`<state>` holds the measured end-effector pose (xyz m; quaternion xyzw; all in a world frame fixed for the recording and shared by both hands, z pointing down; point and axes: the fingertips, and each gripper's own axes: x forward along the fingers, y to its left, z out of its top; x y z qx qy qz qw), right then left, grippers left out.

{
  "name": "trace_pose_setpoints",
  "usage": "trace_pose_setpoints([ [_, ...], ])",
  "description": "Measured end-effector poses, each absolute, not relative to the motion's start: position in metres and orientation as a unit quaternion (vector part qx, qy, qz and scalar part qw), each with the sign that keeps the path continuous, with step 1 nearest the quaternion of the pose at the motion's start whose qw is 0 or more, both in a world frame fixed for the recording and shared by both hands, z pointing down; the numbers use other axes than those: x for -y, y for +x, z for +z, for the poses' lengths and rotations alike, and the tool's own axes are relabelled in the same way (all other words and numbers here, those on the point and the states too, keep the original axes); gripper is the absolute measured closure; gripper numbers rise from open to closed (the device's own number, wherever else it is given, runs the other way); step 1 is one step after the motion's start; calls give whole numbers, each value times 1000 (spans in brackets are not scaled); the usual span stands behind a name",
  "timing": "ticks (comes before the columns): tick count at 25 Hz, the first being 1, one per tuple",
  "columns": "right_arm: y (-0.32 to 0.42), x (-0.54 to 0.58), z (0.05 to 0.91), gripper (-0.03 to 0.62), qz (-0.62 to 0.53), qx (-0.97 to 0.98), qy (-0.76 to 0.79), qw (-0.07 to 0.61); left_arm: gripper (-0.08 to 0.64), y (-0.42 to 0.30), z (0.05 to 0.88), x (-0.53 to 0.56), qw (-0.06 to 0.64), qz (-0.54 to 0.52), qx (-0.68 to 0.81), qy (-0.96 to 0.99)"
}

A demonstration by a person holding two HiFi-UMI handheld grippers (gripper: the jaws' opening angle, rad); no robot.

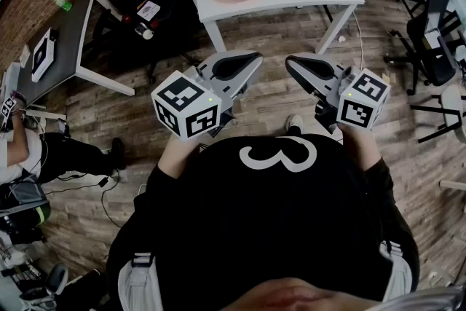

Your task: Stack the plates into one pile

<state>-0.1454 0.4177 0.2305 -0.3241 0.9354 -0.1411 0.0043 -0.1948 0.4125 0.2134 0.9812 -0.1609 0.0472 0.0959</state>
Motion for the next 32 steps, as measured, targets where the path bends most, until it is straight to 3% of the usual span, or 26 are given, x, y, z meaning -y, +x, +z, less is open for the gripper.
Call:
trace_pose_setpoints([
  [16,-124,-404,224,568,-154,-936,-316,13,545,-171,206,-401,97,45,158,982],
  [32,-38,-317,241,566,-205,-929,-306,30,545,-87,222,-320,129,47,173,975],
])
